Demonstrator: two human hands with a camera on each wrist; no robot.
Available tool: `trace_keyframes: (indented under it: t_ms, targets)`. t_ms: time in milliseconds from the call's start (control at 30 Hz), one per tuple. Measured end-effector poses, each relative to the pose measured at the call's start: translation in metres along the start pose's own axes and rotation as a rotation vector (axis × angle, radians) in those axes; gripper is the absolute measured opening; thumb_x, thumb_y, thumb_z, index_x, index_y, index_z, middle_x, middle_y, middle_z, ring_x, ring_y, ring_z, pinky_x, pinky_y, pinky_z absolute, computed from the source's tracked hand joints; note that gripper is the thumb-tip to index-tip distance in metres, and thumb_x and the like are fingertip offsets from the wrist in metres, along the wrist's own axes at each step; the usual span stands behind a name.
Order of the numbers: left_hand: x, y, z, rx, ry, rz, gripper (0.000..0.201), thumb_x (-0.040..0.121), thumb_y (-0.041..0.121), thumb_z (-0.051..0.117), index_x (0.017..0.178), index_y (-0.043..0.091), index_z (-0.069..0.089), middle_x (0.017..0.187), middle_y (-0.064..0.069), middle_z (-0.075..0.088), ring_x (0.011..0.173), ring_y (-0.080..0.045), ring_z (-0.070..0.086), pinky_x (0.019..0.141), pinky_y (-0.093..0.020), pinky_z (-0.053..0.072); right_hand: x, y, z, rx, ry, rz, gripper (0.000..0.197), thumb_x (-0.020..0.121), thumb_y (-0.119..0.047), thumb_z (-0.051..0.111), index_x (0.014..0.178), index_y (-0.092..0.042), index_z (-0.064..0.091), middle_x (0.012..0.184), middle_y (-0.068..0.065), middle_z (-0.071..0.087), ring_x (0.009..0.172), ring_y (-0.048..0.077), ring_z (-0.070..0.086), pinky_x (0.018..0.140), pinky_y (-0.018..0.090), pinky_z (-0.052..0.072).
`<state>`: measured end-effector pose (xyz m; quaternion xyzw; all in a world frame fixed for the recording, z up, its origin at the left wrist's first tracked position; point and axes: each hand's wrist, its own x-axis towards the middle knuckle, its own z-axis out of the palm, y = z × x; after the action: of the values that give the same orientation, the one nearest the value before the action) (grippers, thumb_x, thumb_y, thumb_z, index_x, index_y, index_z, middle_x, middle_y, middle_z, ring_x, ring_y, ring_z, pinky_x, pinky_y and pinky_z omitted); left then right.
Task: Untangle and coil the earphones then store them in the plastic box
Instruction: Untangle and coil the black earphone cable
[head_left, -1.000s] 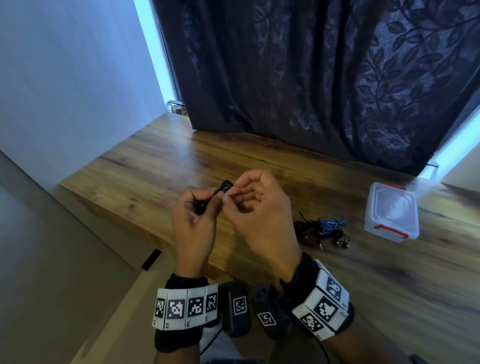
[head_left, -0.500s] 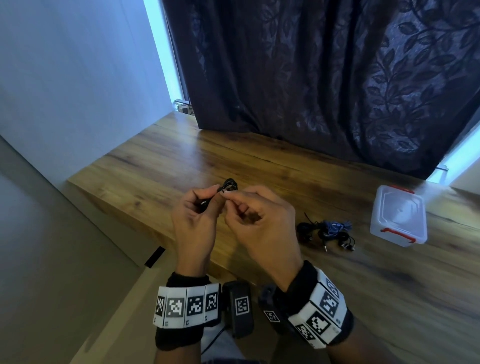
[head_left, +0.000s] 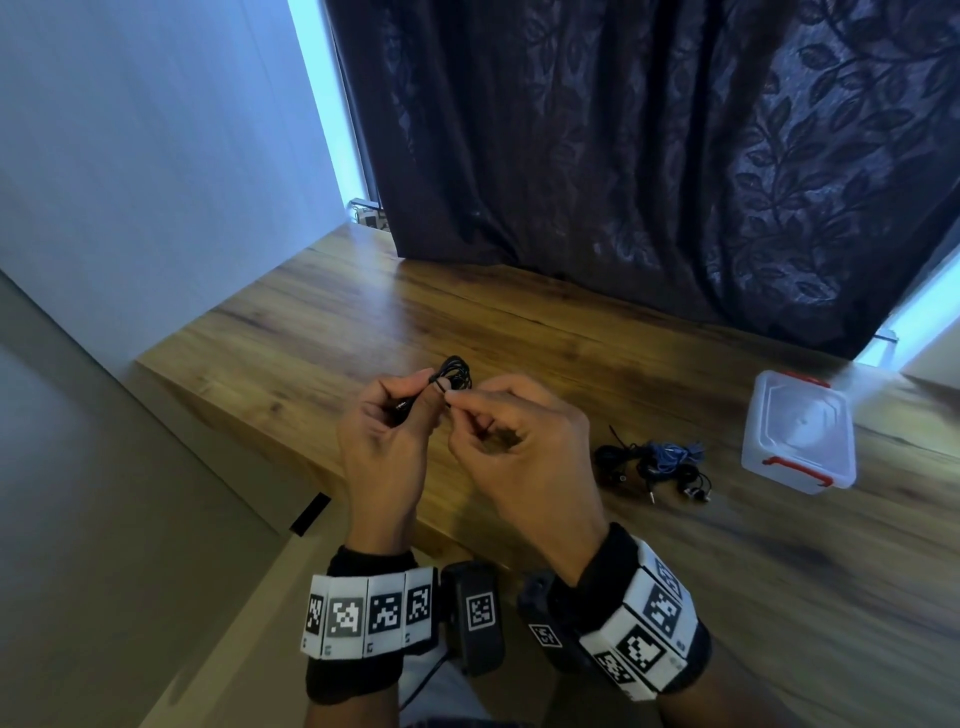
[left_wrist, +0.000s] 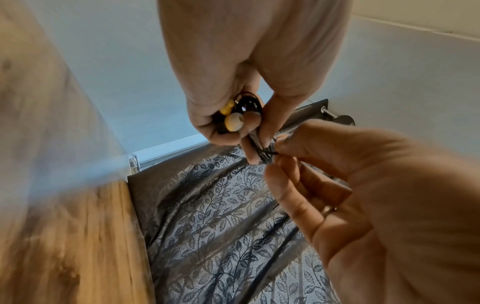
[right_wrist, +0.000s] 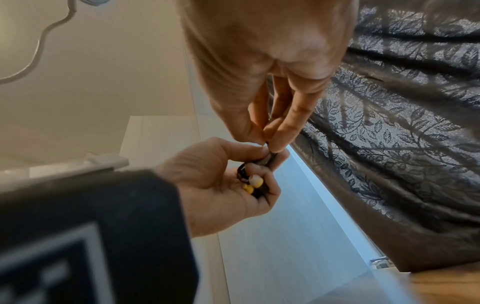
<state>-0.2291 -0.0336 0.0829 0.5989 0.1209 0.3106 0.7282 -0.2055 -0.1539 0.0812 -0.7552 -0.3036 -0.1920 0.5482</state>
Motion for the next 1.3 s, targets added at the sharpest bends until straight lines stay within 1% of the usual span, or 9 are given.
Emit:
trace_keyframes:
  t_ms: [100, 300, 500, 600, 767, 933, 1100, 1233, 1300]
  targets:
    - [-0.001, 0.001, 0.000, -0.004, 0.002, -0.005, 0.009, 0.088, -0.003, 0.065, 0.091, 0.005, 0.068, 0.080, -0.004, 0.069, 0.067, -0.004, 0.062, 0.060, -0.015, 0.049, 0.000, 0.001, 0.000, -0.003, 0.005, -0.009, 0.018, 0.085, -0.003, 0.077, 0.102, -0.007, 0.079, 0.098, 0.003, 0.070, 0.081, -0.001, 0.062, 0.077, 0.009, 0.052]
    - [-0.002, 0.004, 0.001, 0.027, -0.032, 0.023, 0.010, 0.087, -0.002, 0.066, 0.092, 0.006, 0.068, 0.087, -0.008, 0.070, 0.073, -0.005, 0.066, 0.064, -0.016, 0.051, 0.002, -0.001, -0.002, -0.025, 0.025, -0.017, 0.017, 0.085, -0.003, 0.076, 0.101, -0.007, 0.079, 0.098, 0.001, 0.069, 0.079, -0.002, 0.060, 0.076, 0.008, 0.051]
    - [-0.002, 0.004, 0.001, 0.030, -0.029, 0.030, 0.016, 0.087, -0.001, 0.067, 0.089, 0.014, 0.069, 0.087, -0.002, 0.072, 0.077, -0.007, 0.068, 0.068, -0.018, 0.053, 0.001, -0.002, -0.002, -0.013, 0.036, -0.026, 0.017, 0.084, -0.002, 0.077, 0.101, -0.006, 0.078, 0.098, 0.002, 0.069, 0.077, 0.001, 0.061, 0.074, 0.010, 0.052]
    - [-0.002, 0.004, 0.000, 0.029, -0.032, 0.033, 0.015, 0.087, -0.001, 0.067, 0.090, 0.013, 0.069, 0.090, -0.005, 0.072, 0.080, -0.008, 0.069, 0.071, -0.020, 0.054, 0.001, -0.002, -0.001, -0.010, 0.042, -0.029, 0.017, 0.084, -0.002, 0.077, 0.101, -0.006, 0.078, 0.098, 0.002, 0.069, 0.076, 0.001, 0.061, 0.074, 0.010, 0.052]
    - [-0.002, 0.004, 0.001, 0.026, -0.025, 0.033, 0.013, 0.087, -0.001, 0.067, 0.092, 0.011, 0.069, 0.088, -0.006, 0.072, 0.076, -0.008, 0.068, 0.068, -0.019, 0.053, 0.001, -0.002, -0.001, -0.019, 0.056, -0.041, 0.017, 0.084, -0.002, 0.077, 0.101, -0.006, 0.078, 0.097, 0.003, 0.069, 0.076, 0.000, 0.060, 0.074, 0.010, 0.052]
    - [-0.001, 0.003, 0.000, 0.031, -0.023, 0.034, 0.012, 0.087, -0.001, 0.068, 0.094, 0.009, 0.069, 0.087, -0.007, 0.072, 0.077, -0.009, 0.069, 0.069, -0.020, 0.054, 0.002, -0.003, 0.000, -0.019, 0.057, -0.047, 0.018, 0.083, -0.001, 0.077, 0.100, -0.005, 0.078, 0.097, 0.004, 0.069, 0.077, 0.001, 0.061, 0.075, 0.009, 0.051]
    - [-0.001, 0.003, 0.001, 0.042, -0.036, 0.036, 0.016, 0.084, -0.001, 0.070, 0.090, 0.014, 0.070, 0.084, 0.003, 0.075, 0.082, -0.008, 0.071, 0.071, -0.018, 0.054, 0.004, -0.004, -0.001, -0.014, 0.045, -0.032, 0.017, 0.085, -0.002, 0.076, 0.101, -0.007, 0.079, 0.097, 0.004, 0.069, 0.078, 0.003, 0.063, 0.075, 0.011, 0.052]
    - [0.000, 0.002, -0.001, 0.018, -0.029, 0.024, 0.013, 0.084, 0.000, 0.070, 0.092, 0.009, 0.070, 0.089, -0.004, 0.073, 0.084, -0.012, 0.070, 0.072, -0.021, 0.055, 0.010, -0.006, -0.003, 0.005, 0.016, -0.001, 0.015, 0.087, -0.003, 0.076, 0.101, -0.008, 0.079, 0.098, 0.002, 0.069, 0.078, 0.003, 0.064, 0.074, 0.009, 0.052]
    - [-0.001, 0.002, -0.001, 0.016, -0.024, 0.024, 0.013, 0.084, -0.001, 0.070, 0.092, 0.010, 0.070, 0.089, -0.005, 0.073, 0.083, -0.012, 0.070, 0.072, -0.022, 0.055, 0.010, -0.006, -0.003, 0.020, -0.011, 0.002, 0.016, 0.087, -0.003, 0.076, 0.102, -0.008, 0.079, 0.098, 0.002, 0.069, 0.079, 0.004, 0.063, 0.075, 0.009, 0.052]
